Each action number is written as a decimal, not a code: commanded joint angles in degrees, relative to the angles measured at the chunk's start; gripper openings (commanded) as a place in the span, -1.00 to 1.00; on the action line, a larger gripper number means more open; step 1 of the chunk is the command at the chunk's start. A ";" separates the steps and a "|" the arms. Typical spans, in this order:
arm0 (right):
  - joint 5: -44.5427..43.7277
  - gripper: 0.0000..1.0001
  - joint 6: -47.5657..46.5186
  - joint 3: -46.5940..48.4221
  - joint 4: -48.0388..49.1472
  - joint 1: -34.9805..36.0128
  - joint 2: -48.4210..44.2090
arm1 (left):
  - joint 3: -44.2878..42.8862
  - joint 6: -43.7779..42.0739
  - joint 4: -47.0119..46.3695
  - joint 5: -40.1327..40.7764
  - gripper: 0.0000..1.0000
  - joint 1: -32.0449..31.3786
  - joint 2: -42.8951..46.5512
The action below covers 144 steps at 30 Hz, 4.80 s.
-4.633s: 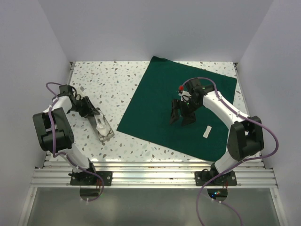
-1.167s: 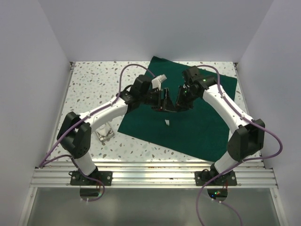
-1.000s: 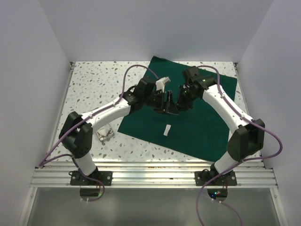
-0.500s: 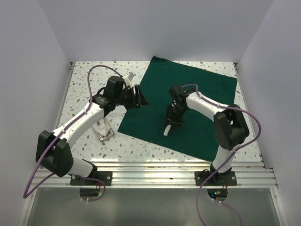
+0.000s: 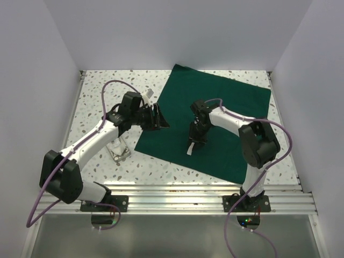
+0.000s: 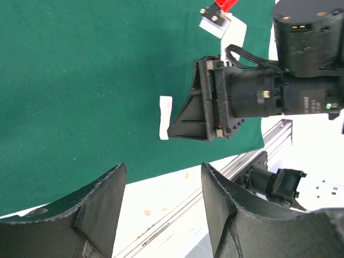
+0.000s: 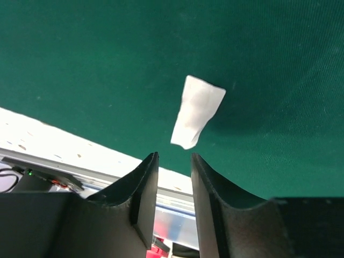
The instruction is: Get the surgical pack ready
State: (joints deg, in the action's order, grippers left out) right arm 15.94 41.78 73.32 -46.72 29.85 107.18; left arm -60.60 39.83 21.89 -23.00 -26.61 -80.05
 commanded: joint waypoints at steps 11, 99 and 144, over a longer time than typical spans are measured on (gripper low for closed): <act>-1.88 -0.42 1.20 -2.92 3.65 0.21 3.30 | -0.05 -0.81 -1.94 -3.80 0.22 1.47 -1.16; 14.11 0.19 -16.47 27.71 -5.05 8.46 9.88 | 6.20 -17.60 11.15 -2.49 -0.48 43.57 -12.15; -3.99 -0.55 -10.58 66.07 3.65 27.20 44.70 | 10.15 -14.35 15.55 11.67 0.10 43.66 8.86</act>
State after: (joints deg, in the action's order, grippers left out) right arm 15.22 31.51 136.99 -42.61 56.86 150.45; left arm -49.36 24.77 36.47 -12.16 16.49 -72.40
